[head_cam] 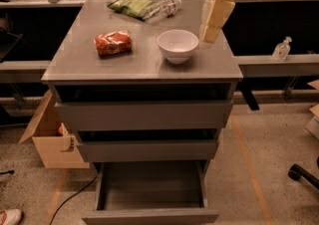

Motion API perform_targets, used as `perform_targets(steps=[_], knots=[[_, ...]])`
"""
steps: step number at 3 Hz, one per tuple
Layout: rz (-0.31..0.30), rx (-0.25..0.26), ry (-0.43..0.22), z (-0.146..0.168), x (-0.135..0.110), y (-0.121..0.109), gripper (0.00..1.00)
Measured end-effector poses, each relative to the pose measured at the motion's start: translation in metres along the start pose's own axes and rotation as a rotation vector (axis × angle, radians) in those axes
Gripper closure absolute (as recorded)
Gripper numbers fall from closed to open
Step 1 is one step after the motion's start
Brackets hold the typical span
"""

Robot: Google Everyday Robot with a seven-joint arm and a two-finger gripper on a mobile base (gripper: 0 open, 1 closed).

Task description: Place coke can into bottom drawer

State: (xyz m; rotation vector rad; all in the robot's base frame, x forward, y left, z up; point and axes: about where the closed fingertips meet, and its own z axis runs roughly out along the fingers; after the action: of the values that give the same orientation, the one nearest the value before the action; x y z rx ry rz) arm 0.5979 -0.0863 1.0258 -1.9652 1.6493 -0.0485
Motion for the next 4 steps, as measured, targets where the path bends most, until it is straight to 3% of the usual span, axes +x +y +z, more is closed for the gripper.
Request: perform_targets(steps=[2, 3, 4], knots=[[-0.071, -0.095, 0.119, 0.048, -0.030, -0.029, 0.00], [-0.045, -0.133, 0.158, 0.106, -0.049, -0.049, 0.00], [-0.040, -0.127, 0.143, 0.120, -0.055, -0.057, 0.00]])
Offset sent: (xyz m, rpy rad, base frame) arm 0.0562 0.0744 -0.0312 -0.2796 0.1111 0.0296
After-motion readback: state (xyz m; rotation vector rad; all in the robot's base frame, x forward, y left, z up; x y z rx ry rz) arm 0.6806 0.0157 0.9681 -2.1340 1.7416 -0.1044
